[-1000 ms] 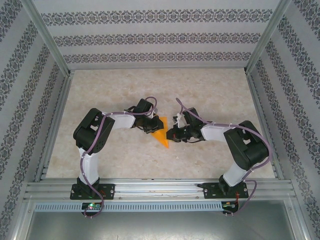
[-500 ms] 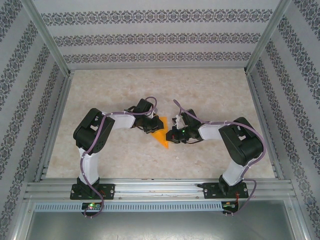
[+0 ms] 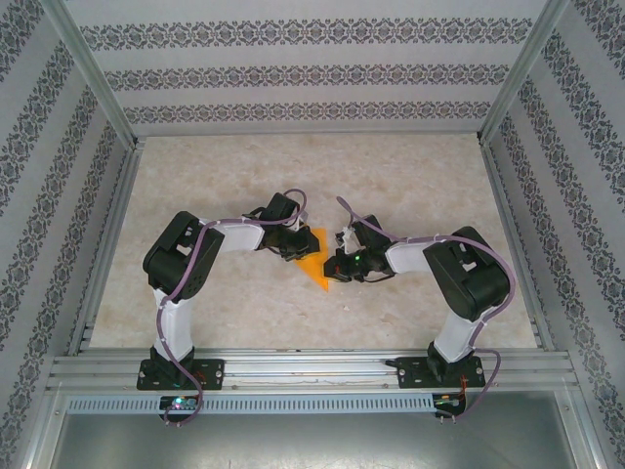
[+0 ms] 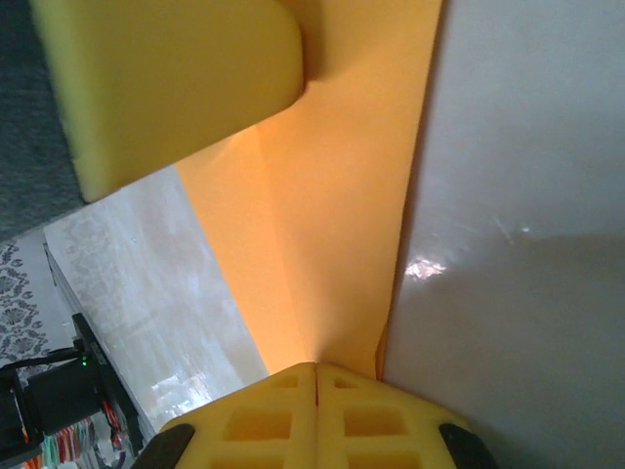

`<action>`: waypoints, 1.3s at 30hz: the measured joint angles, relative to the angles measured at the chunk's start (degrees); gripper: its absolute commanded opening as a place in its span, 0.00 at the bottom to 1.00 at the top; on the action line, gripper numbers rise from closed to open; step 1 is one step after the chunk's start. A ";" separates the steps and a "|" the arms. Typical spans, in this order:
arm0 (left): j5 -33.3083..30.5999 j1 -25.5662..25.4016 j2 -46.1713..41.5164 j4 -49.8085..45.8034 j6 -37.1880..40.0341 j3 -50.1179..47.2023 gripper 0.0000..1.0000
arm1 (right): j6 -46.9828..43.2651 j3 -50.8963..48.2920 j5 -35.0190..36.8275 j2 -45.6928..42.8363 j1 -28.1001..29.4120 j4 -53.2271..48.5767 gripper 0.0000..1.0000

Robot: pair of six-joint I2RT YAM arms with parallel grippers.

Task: Fold a paper plane with a square sheet of paper (fold left side to right side)
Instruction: Fourth fold the wing at the center of the table.

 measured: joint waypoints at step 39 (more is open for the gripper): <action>1.33 -3.21 -5.22 7.87 -1.40 -6.47 0.17 | -2.73 3.58 4.92 0.09 2.01 -7.67 0.00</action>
